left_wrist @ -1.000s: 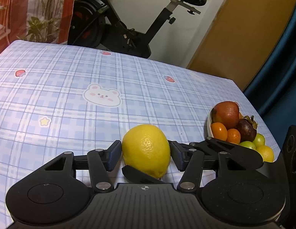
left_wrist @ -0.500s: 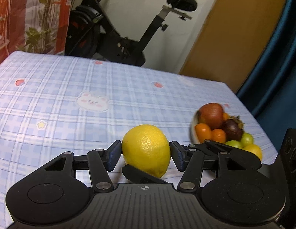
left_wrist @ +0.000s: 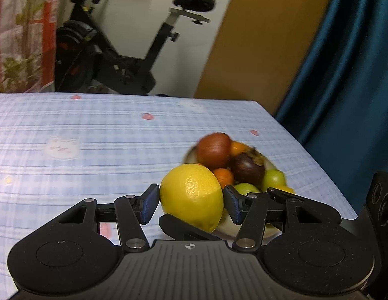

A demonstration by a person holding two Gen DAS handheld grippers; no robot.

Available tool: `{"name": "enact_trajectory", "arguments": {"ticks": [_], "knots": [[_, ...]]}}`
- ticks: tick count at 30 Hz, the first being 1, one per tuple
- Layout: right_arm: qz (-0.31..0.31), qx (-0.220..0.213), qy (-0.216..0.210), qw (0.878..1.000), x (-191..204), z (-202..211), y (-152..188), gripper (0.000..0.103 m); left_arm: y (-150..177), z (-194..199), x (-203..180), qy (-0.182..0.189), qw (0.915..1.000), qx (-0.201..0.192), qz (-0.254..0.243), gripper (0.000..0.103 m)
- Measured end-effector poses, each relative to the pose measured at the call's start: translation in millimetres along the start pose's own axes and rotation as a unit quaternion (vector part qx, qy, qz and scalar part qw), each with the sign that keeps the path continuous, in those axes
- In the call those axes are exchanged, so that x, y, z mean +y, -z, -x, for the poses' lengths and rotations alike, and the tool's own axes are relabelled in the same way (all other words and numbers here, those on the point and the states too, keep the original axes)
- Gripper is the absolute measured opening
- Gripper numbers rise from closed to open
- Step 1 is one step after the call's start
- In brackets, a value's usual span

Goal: Organize fruits
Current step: 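Carry the second lemon with both tools onto the plate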

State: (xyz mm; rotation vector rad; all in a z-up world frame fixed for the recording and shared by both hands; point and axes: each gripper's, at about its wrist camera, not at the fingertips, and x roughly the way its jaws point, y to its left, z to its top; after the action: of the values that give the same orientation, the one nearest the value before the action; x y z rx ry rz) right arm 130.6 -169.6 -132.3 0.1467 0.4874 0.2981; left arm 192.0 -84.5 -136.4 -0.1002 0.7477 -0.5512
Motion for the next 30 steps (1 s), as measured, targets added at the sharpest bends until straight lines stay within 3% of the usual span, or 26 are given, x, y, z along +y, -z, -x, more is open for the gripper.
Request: {"name": "enact_trajectory", "arguments": {"ticks": [13,30], "knots": [[-0.056,-0.003,0.05,0.997,-51,60,19,0.058,14,-39,-72,0.034,0.9965,0.048,-0.06,0.059],[-0.023,-0.013,0.07,0.997,-54,60,24,0.058,16,-46,-77,0.039,0.9962,0.045,-0.064,0.058]]}}
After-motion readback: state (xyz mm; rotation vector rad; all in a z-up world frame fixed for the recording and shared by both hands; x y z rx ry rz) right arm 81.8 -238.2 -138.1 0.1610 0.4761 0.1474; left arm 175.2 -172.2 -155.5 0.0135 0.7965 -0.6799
